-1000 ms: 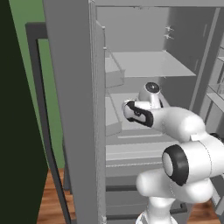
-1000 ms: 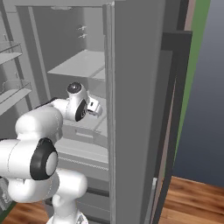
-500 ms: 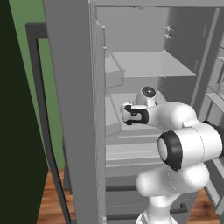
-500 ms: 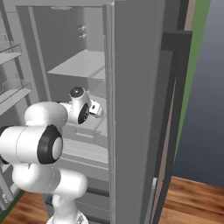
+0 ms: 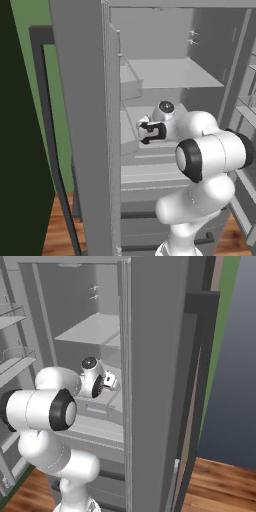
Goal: Take a sugar cube from the saucer and place it inside the coffee. Then, grab milk from the fridge and place it next to the coffee on the counter to sweeten the coffee.
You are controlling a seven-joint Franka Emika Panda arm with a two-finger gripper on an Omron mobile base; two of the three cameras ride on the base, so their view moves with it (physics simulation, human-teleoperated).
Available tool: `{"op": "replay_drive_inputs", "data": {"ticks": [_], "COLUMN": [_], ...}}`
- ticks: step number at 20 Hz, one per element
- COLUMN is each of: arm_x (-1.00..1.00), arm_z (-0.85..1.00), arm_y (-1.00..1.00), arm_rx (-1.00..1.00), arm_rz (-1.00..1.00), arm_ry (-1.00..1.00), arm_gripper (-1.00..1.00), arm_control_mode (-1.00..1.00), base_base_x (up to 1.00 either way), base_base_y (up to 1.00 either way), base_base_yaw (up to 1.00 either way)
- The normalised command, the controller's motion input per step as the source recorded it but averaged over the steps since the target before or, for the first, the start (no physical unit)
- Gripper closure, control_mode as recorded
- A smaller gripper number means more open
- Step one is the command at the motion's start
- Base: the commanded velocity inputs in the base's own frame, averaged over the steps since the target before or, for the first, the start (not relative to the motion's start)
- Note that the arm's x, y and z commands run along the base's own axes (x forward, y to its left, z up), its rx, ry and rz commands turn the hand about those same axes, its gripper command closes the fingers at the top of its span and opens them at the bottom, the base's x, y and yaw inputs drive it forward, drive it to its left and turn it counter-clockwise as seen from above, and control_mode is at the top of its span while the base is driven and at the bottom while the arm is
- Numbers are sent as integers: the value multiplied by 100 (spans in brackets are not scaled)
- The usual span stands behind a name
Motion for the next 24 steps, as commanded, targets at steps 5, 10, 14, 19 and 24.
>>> {"op": "replay_drive_inputs", "data": {"ticks": [5,10,14,19,24], "arm_x": [32,40,27,11,3], "arm_z": [-2,-3,-7,-15,-7], "arm_y": [0,3,6,6,6], "arm_rx": [-1,0,-1,-3,-4], "arm_rz": [0,0,0,0,0], "arm_ry": [0,0,0,-2,-7], "arm_gripper": [-100,-100,-100,-100,-100], "arm_control_mode": [-100,-100,-100,-100,-100], "base_base_x": [0,0,0,0,0], "base_base_y": [0,0,0,0,0], "base_base_yaw": [0,0,0,0,0]}}
